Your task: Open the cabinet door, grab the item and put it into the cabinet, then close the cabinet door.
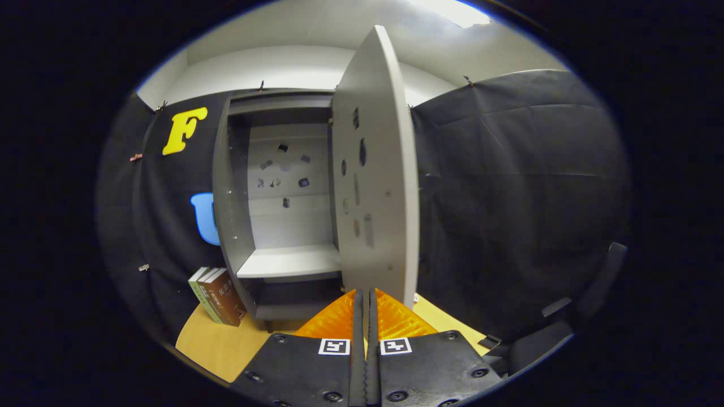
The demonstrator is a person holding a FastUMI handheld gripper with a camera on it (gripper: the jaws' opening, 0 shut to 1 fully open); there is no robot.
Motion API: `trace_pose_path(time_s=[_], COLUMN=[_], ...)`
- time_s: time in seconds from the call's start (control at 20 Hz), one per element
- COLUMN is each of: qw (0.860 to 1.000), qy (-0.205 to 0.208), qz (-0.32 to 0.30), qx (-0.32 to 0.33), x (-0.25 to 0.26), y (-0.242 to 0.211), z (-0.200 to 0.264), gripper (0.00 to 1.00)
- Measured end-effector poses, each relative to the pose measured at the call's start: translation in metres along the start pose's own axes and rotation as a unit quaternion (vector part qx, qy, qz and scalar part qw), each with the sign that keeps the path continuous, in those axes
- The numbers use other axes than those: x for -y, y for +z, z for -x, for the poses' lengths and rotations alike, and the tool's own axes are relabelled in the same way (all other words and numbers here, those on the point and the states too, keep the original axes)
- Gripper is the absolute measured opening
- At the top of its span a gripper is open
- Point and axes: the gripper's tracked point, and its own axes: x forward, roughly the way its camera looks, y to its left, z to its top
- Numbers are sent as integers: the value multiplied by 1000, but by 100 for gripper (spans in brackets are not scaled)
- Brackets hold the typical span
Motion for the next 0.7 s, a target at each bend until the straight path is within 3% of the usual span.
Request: trace_pose_path(time_s=[0.2,0.4,0.55,0.7], qw=[997,984,970,952], qy=[15,42,68,67], qz=[-7,-8,-33,-22], qx=[-72,-172,-232,-297], x=[-52,-92,-111,-111], y=[-55,-130,-188,-248], z=[1,-20,-46,-74], gripper=[5,6,26,32])
